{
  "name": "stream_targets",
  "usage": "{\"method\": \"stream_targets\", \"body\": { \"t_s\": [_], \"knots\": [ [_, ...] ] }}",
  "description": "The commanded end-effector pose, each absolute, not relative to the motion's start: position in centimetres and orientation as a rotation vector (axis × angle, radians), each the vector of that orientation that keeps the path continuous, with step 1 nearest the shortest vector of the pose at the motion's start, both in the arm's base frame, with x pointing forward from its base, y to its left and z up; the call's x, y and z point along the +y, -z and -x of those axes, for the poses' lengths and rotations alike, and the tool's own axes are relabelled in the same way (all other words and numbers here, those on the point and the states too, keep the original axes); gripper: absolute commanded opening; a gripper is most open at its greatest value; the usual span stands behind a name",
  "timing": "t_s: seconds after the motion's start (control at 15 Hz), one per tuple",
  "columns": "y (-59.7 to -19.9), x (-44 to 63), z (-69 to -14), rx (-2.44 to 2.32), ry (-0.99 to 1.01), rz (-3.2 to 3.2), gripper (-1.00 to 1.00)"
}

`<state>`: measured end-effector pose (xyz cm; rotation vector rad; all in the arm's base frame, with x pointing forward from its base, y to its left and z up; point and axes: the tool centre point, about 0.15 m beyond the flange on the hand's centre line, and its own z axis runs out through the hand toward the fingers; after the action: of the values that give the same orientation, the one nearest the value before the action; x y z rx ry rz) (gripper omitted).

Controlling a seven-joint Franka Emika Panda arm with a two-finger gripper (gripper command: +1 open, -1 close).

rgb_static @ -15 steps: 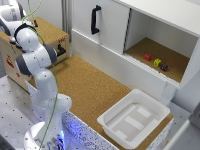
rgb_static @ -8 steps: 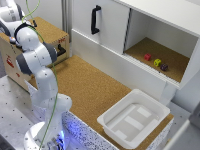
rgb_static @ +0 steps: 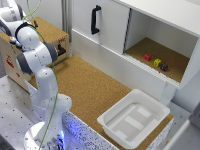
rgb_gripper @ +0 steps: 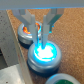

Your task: Turn off the blue light lamp

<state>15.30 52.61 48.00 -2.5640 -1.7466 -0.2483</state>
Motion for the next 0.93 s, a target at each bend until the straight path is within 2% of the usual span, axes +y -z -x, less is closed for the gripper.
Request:
{"method": "stream_targets", "body": {
  "t_s": [0.0, 0.33, 0.47, 0.67, 0.73, 0.87],
  "knots": [
    [-46.2, 53.4, -16.3, -1.701, 0.187, 2.665, -1.0],
    [-43.9, 54.5, -15.3, -1.738, 0.146, 2.625, -1.0],
    [-46.3, 54.6, -15.3, -1.738, 0.226, 2.637, -1.0],
    [-52.2, 54.1, -15.4, -1.777, 0.376, 2.671, -1.0],
    [-53.6, 53.5, -15.9, -1.758, 0.429, 2.706, 1.0],
    [-53.8, 52.8, -16.6, -1.731, 0.445, 2.745, 1.0]
  ]
}}
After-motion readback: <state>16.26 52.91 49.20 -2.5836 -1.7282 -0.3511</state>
